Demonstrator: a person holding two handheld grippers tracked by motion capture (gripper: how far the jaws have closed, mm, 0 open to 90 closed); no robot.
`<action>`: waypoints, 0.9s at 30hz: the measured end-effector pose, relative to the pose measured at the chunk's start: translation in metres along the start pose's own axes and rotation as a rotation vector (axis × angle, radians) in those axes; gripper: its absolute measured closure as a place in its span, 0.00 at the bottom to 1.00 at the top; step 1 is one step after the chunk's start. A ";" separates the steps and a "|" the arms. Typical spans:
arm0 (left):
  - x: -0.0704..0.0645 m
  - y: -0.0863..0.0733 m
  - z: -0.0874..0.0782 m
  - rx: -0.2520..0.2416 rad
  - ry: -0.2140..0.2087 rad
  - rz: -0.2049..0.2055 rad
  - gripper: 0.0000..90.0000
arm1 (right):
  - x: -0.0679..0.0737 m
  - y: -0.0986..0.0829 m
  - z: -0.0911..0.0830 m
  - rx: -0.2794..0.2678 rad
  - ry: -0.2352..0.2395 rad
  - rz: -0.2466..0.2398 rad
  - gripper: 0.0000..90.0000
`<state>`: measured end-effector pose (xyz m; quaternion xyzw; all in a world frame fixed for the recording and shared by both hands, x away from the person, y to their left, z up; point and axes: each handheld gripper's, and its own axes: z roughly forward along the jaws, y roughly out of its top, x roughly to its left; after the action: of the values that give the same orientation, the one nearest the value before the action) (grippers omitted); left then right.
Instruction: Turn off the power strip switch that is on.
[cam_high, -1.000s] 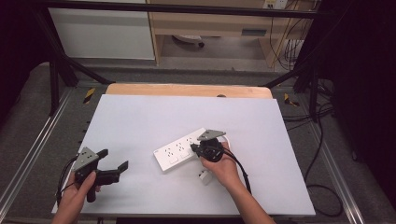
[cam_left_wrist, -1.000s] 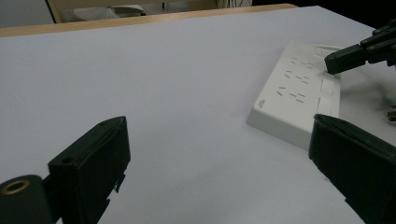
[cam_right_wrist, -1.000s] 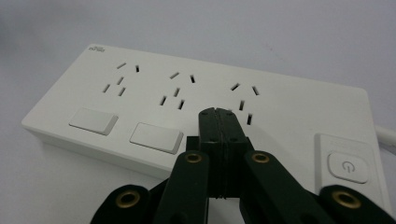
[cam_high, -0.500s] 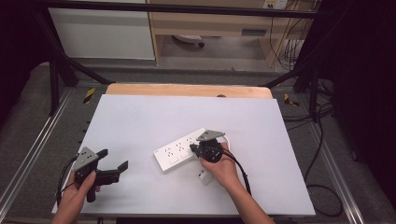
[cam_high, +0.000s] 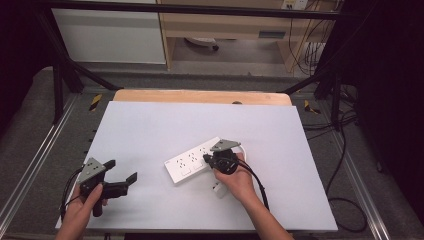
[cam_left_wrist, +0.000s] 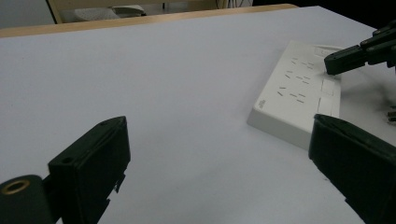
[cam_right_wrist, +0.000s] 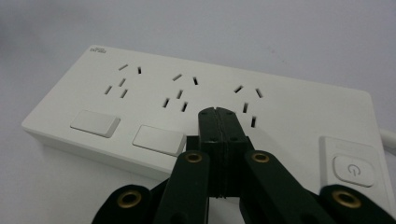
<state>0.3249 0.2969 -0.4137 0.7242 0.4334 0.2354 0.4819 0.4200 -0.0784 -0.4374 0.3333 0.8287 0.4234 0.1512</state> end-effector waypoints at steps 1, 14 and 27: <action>0.000 0.000 0.000 0.000 0.000 0.000 0.06 | 0.000 0.000 0.000 0.000 0.000 0.000 1.00; 0.000 0.000 0.000 0.001 0.000 0.004 0.06 | 0.002 -0.001 0.002 0.010 -0.001 -0.008 1.00; 0.000 0.000 0.000 -0.006 -0.002 0.003 0.06 | -0.001 0.000 0.000 0.005 0.012 0.008 1.00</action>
<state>0.3245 0.2969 -0.4131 0.7237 0.4310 0.2367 0.4842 0.4210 -0.0789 -0.4371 0.3345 0.8294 0.4239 0.1434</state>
